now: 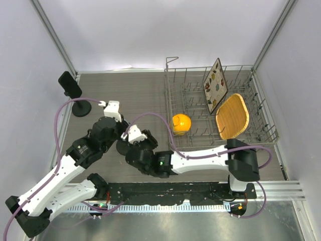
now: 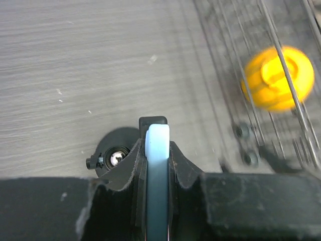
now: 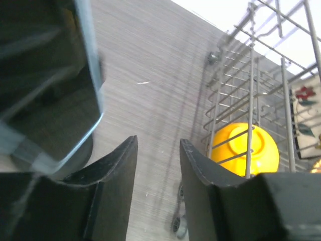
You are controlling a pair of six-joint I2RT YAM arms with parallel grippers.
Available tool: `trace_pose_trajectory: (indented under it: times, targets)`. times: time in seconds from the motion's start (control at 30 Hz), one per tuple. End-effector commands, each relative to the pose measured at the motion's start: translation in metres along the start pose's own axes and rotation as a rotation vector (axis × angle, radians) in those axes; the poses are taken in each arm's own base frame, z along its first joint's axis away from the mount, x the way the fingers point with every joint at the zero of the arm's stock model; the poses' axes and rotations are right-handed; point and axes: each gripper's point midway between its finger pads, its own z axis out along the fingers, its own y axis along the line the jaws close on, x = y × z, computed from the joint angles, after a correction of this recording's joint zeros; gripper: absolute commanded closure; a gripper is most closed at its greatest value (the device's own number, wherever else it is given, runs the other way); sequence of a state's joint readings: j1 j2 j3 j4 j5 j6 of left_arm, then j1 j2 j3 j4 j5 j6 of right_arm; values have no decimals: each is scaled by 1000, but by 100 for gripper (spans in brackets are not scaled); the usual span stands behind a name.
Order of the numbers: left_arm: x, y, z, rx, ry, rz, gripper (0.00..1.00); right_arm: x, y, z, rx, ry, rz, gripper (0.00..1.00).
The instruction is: Place the phone on the phone stand
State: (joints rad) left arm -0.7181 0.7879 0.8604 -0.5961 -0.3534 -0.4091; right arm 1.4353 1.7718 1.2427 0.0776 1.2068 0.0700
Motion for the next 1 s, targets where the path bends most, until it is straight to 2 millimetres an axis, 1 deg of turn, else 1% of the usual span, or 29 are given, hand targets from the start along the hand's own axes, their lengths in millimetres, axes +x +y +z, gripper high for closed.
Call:
trace_pose_trajectory:
  times: [0.0,0.03,0.07,0.1,0.13,0.17,0.2,0.23,0.27,0.3,0.37,0.4,0.43,0.5,0.6,0.7,0.73,0.77,0.8,0.83,0.87,0.9,0.93,0.97]
  targets:
    - [-7,51,16,-276,-73,-21,100,-87,20,-106,-389,-126,173,52]
    - [-7,49,14,-265,-73,-23,100,-81,19,-110,-439,-132,157,50]
    - [-9,50,10,-261,-83,-24,100,-98,12,-124,-556,-164,201,48]
    - [-10,50,9,-260,-85,-22,100,-99,5,-125,-568,-169,210,45]
    - [-12,49,6,-247,-85,-19,100,-90,-4,-121,-571,-146,200,44]
    - [-13,49,4,-239,-85,-8,100,-92,-2,-126,-641,-149,201,44]
    - [-14,46,3,-226,-80,-6,100,-99,-15,-128,-658,-164,224,44]
    - [-15,45,0,-219,-70,-3,100,-93,-16,-128,-678,-163,212,44]
    - [-14,43,0,-204,-59,0,100,-93,-21,-124,-682,-167,211,44]
    - [-11,44,-2,-211,-44,1,100,-98,-25,-128,-723,-179,224,44]
    - [-15,44,-6,-209,-50,-5,100,-90,-29,-123,-747,-167,195,43]
    - [-14,44,-8,-209,-45,-3,100,-93,-28,-130,-802,-179,193,44]
    - [-16,45,-10,-211,-48,-3,100,-88,-29,-130,-815,-175,183,43]
    - [-16,47,-12,-221,-39,3,100,-87,-29,-134,-859,-176,174,44]
    - [-18,49,-13,-234,-32,17,100,-85,-36,-137,-873,-184,181,44]
    - [-22,54,-13,-255,-10,44,100,-79,-39,-139,-878,-182,185,43]
    - [-27,58,-13,-267,-8,56,100,-74,-39,-139,-879,-174,181,43]
    - [-30,61,-15,-276,-8,64,100,-73,-41,-139,-877,-174,185,43]
    - [-39,63,-17,-280,-25,63,100,-71,-41,-139,-878,-169,185,43]
    - [-45,73,-18,-313,-29,57,100,-67,-42,-139,-875,-163,183,43]
    - [-50,80,-18,-332,-28,90,100,-65,-44,-139,-872,-162,182,43]
    - [-64,84,-22,-340,-52,87,100,-63,-44,-139,-870,-158,183,43]
    - [-71,96,-21,-365,-53,73,100,-60,-44,-139,-870,-151,180,43]
    - [-76,100,-17,-362,-46,79,100,-59,-46,-139,-866,-149,181,43]
